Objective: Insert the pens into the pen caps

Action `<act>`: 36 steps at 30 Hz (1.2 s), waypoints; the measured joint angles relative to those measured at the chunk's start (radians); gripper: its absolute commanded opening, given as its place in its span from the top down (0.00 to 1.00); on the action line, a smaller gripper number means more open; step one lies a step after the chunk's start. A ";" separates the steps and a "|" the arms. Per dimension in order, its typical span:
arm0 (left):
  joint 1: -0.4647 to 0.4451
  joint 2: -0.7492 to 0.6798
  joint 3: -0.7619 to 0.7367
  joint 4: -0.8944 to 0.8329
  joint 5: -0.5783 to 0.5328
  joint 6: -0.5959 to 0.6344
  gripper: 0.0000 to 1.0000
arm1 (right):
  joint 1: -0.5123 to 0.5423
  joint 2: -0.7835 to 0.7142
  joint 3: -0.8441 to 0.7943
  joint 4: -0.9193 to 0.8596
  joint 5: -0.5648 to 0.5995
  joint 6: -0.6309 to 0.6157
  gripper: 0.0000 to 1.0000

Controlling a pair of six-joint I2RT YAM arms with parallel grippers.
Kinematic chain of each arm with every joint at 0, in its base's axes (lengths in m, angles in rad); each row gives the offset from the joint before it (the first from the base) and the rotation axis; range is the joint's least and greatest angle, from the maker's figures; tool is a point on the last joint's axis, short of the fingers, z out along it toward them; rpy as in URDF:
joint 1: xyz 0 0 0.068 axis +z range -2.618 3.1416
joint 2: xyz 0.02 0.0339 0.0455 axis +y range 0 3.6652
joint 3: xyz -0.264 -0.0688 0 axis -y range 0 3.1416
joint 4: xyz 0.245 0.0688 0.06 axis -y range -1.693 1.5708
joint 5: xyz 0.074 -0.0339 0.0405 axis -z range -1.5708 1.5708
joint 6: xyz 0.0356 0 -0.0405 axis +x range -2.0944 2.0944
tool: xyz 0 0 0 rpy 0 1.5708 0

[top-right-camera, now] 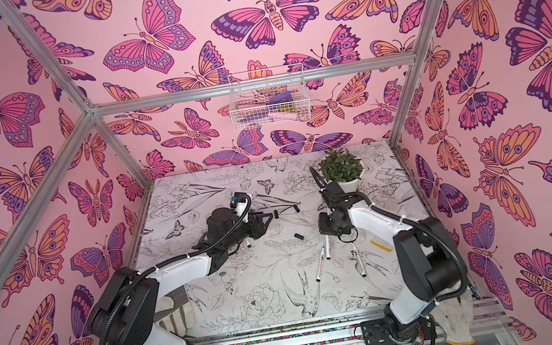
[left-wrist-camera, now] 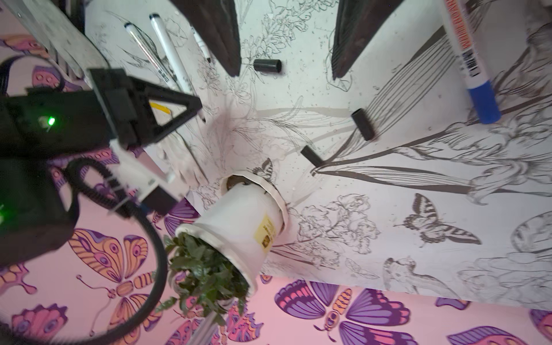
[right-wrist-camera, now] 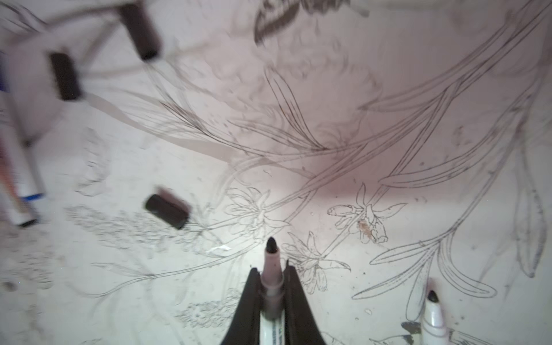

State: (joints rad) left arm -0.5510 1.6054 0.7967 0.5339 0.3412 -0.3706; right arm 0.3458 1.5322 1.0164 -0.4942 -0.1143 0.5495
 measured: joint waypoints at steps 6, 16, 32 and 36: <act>-0.050 0.034 0.055 -0.031 0.123 0.033 0.47 | -0.002 -0.133 -0.026 0.234 -0.160 0.079 1.00; -0.110 0.047 0.157 -0.109 0.256 0.121 0.50 | 0.053 -0.165 -0.067 0.370 -0.247 0.097 1.00; -0.129 0.126 0.258 -0.176 0.307 0.153 0.57 | 0.110 -0.216 -0.075 0.380 -0.246 0.044 1.00; -0.130 0.128 0.265 -0.176 0.312 0.154 0.63 | 0.116 -0.216 -0.076 0.395 -0.245 0.047 1.00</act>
State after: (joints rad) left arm -0.6811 1.7336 1.0615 0.3576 0.6529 -0.2161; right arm 0.4614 1.3163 0.9409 -0.0990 -0.3588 0.5968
